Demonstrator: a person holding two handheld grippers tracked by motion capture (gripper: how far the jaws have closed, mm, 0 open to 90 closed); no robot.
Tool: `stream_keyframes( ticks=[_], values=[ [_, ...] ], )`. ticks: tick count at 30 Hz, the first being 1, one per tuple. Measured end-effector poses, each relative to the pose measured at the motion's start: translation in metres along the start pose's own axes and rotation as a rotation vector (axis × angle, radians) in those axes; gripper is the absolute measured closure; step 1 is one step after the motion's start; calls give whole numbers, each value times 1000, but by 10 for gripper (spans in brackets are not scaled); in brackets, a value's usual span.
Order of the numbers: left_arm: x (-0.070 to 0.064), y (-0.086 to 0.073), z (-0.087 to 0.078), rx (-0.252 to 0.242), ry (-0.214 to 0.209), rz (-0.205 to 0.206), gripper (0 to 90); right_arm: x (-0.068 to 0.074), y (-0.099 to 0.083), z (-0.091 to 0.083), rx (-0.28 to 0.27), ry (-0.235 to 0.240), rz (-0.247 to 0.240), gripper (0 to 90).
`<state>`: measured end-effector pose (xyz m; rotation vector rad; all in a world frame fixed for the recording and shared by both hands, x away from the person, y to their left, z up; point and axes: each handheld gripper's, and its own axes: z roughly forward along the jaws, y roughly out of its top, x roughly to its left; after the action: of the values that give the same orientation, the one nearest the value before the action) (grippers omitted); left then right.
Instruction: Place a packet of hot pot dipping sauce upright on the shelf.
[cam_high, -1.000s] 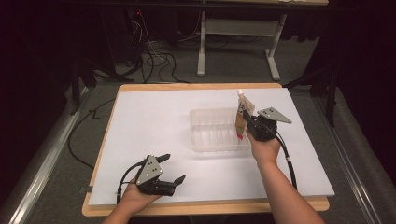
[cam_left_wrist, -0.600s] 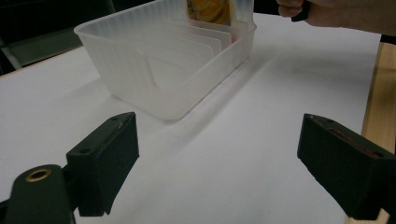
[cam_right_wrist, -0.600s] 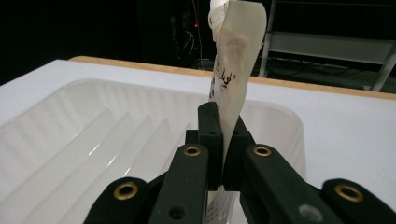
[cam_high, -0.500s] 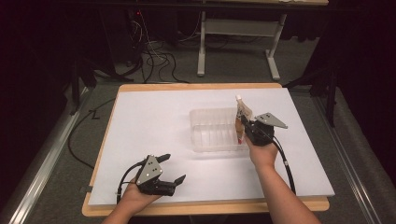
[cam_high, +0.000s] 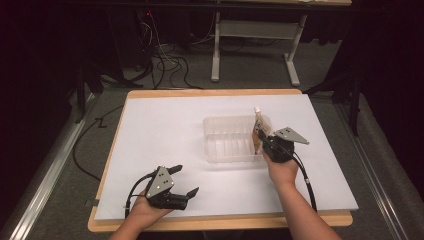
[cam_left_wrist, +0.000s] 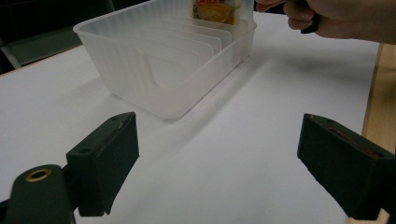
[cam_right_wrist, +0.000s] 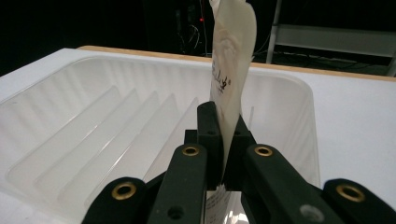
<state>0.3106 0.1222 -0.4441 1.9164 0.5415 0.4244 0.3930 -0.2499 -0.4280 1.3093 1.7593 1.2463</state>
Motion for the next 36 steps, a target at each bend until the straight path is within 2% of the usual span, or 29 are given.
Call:
stream_keyframes(
  ticks=[4,7,13,21,24,27,32,36],
  values=[
    [0,0,0,3,1,0,132,0,-2,-1,9,2,-2,888],
    [0,0,0,4,1,0,132,-1,0,-1,18,10,-4,836],
    [0,-1,0,4,2,-2,132,-2,5,-1,20,31,1,631],
    [0,-1,1,8,1,0,133,3,19,-2,19,58,-23,474],
    [0,-1,1,10,0,0,132,5,23,-4,9,64,-16,405],
    [0,-1,1,8,-1,-1,132,5,25,-6,2,45,-16,278],
    [-1,-1,1,11,-3,0,132,4,27,-13,-1,57,-33,191],
    [-1,-1,2,15,-3,-2,132,3,29,-22,-19,69,-30,169]
  ],
)
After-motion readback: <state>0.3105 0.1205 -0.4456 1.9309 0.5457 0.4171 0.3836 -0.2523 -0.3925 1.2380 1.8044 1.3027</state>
